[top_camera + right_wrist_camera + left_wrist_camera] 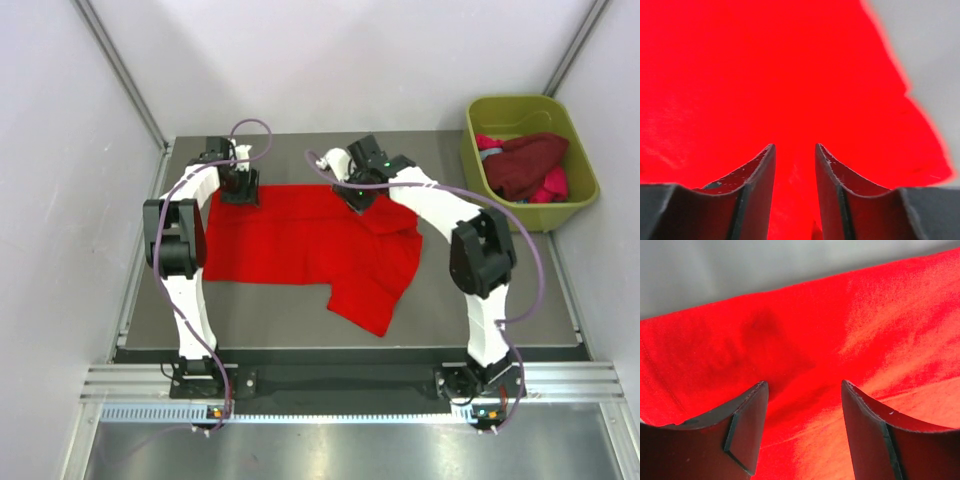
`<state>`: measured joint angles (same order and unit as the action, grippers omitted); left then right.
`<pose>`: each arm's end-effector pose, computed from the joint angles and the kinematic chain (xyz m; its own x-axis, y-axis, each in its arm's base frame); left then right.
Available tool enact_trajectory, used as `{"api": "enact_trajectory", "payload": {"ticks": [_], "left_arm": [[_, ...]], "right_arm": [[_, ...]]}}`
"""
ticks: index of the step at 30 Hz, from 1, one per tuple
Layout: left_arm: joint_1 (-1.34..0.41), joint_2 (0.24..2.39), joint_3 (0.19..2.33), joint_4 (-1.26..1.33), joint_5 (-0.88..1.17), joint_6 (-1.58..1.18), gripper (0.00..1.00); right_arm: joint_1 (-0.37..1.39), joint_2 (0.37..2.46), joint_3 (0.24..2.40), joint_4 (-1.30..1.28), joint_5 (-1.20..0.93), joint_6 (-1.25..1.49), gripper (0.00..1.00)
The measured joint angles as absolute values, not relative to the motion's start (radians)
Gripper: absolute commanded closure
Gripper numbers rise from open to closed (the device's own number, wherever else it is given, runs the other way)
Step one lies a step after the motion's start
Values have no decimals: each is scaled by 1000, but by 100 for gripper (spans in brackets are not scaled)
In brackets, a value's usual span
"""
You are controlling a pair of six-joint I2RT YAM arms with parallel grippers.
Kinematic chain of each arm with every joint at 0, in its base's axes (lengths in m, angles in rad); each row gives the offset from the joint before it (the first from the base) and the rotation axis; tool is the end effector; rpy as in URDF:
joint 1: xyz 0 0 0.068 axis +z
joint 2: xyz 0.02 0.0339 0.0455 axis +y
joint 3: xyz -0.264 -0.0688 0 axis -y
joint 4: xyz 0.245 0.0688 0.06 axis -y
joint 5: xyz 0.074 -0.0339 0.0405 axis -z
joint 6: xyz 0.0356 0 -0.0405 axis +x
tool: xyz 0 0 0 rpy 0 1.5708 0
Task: Fold and stack the t-shirts
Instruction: Fold the tshirt
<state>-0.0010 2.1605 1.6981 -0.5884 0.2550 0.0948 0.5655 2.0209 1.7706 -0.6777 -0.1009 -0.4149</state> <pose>0.4667 -0.0094 0.1832 -0.8520 0.0925 -0.5154 0.2079 0.9631 -0.1709 0.3803 0.2456 0.2611 -0.3830 -0.7181 -0.5811 -0.8070 0.5663 -0.1678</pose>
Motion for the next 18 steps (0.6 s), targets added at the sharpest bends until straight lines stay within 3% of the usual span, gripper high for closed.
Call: {"api": "enact_trajectory", "payload": {"ticks": [12,18], "left_arm": [[-7,2160,1698,-588,257,81,35],[-22,2160,1698,-588,258,80,35]], "right_arm": [[554,2127,1694,-709,-51,-443,76],[554,2130,1695,-699,-22,-442,87]]}}
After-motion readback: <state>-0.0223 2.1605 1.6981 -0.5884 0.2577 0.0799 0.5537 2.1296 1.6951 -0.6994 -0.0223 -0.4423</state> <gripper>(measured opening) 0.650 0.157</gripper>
